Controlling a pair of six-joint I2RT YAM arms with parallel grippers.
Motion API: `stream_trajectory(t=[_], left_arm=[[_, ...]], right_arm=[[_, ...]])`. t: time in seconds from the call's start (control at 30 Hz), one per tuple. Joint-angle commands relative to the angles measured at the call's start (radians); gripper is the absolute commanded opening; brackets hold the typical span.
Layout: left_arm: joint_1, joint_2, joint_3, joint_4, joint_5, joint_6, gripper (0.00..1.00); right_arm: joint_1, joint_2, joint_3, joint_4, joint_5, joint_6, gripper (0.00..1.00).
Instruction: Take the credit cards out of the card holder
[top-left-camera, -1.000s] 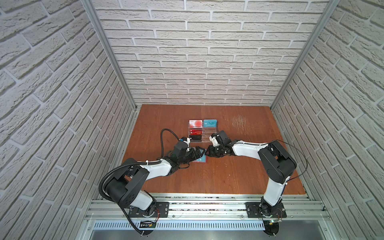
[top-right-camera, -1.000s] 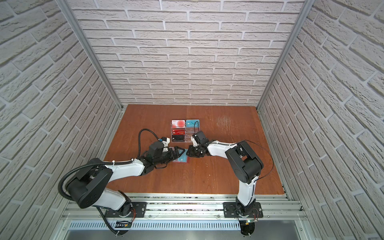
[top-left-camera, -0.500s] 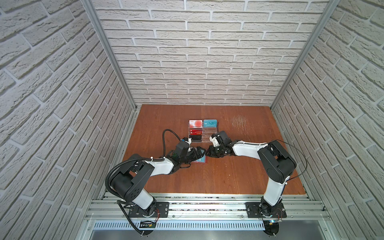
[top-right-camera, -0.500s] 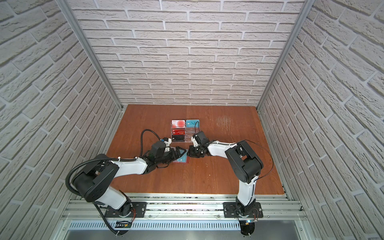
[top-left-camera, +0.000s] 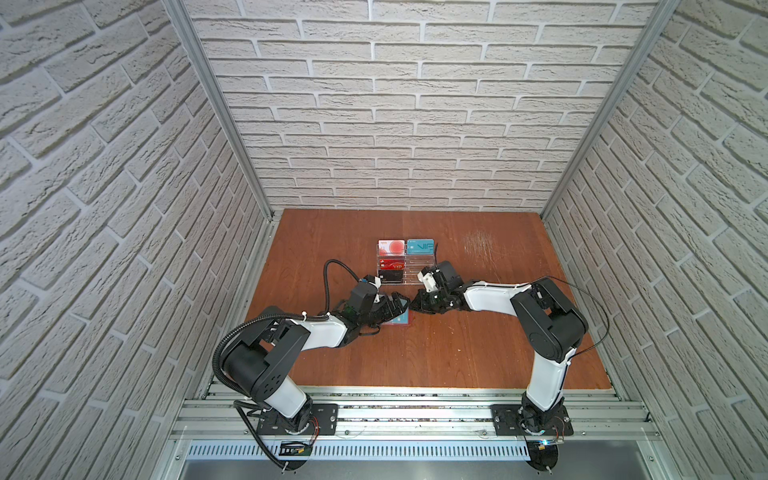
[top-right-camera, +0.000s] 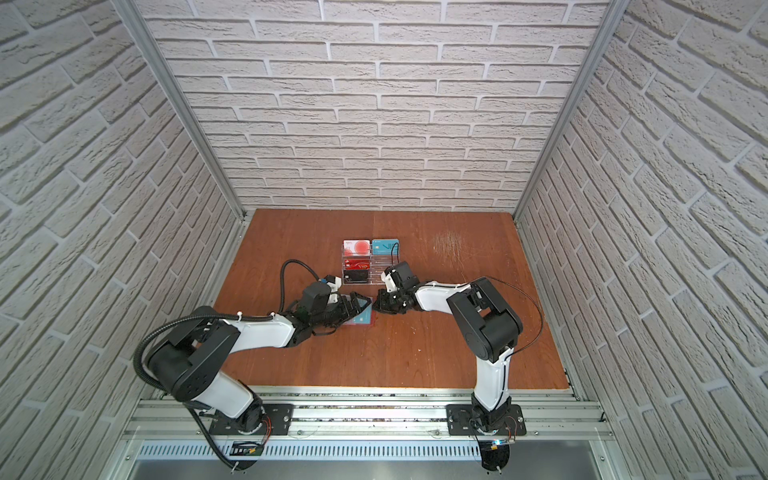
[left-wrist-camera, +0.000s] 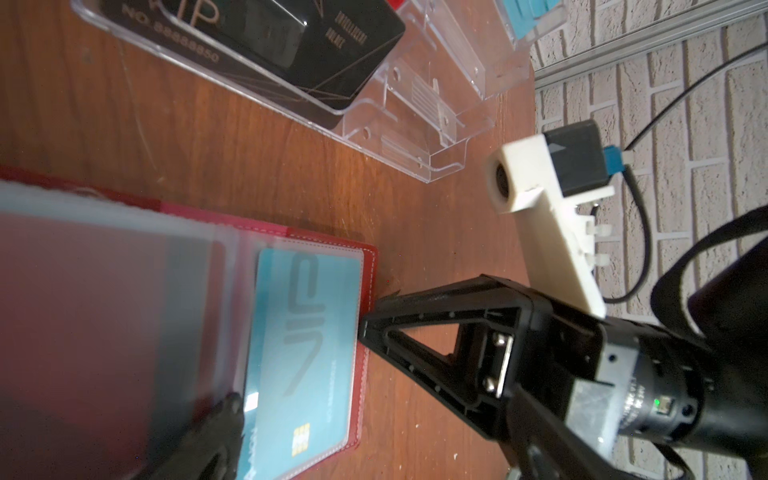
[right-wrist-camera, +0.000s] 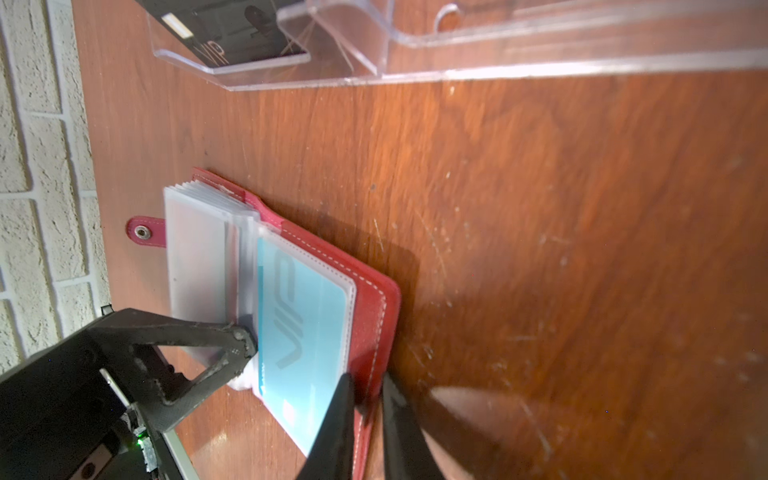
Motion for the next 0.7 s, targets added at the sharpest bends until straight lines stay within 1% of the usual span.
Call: stream_trajectory(t=[0.0,0.13,0.33,0.67], left_arm=[[0.013,-0.016,-0.018,0.002,-0.003,0.012,0.98],[0.026,-0.031,-0.021,-0.026,-0.01,0.025,0.98],[0.032,-0.049,0.015,-0.146,-0.042,0.087,0.98],[0.036,-0.006,0.023,-0.116,-0.002,0.083,0.98]], right_arm=[[-0.001,0.028,0.0,-0.002,-0.003,0.005,0.15],[-0.001,0.037,0.002,-0.003,-0.004,0.007,0.14],[-0.001,0.042,0.003,-0.002,-0.008,0.007,0.13],[-0.002,0.053,0.003,0.006,-0.014,0.012,0.11]])
